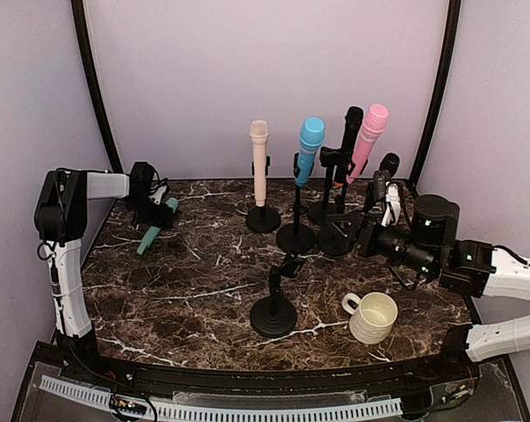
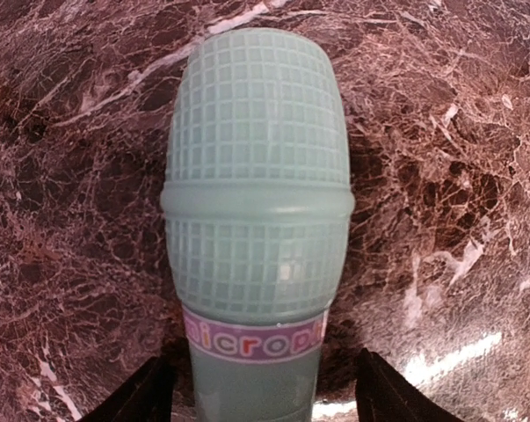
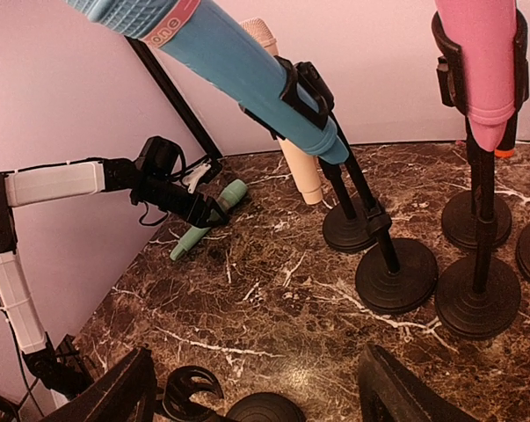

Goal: Remove the microphone from the stand
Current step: Place the microphone at the center of the board, then move the microphone stand with the microphone to the center of the board.

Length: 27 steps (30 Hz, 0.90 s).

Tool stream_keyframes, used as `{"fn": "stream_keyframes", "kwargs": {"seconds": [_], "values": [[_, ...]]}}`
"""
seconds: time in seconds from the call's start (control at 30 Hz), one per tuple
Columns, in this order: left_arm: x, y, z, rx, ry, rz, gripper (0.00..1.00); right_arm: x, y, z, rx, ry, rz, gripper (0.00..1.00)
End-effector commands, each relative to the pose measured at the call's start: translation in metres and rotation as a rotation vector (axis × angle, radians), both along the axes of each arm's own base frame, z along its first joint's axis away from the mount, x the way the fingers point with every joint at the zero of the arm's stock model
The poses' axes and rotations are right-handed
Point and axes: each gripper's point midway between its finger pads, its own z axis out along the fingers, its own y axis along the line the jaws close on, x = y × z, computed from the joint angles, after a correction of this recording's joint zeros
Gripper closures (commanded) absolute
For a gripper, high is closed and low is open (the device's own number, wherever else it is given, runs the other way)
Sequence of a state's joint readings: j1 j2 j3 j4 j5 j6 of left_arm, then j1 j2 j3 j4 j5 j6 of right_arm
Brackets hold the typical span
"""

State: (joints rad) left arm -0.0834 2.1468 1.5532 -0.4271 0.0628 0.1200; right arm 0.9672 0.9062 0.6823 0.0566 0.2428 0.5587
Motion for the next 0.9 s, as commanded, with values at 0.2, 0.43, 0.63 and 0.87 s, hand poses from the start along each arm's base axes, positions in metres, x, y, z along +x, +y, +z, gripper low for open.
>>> {"fn": "stream_keyframes", "kwargs": {"seconds": [0.2, 0.43, 0.63, 0.87], "values": [[0.001, -0.009, 0.032, -0.046, -0.025, -0.008, 0.21, -0.001, 0.011, -0.001, -0.004, -0.025, 0.019, 0.19], [-0.002, -0.016, 0.092, -0.092, -0.171, -0.024, 0.13, -0.001, 0.012, -0.002, -0.012, -0.033, 0.021, 0.17], [-0.017, -0.042, 0.145, -0.114, -0.304, -0.078, 0.12, 0.0, 0.011, -0.005, -0.031, -0.034, 0.017, 0.15], [-0.066, -0.159, 0.225, -0.239, -0.48, -0.257, 0.16, 0.003, 0.006, -0.003, -0.044, -0.048, -0.016, 0.16]]}}
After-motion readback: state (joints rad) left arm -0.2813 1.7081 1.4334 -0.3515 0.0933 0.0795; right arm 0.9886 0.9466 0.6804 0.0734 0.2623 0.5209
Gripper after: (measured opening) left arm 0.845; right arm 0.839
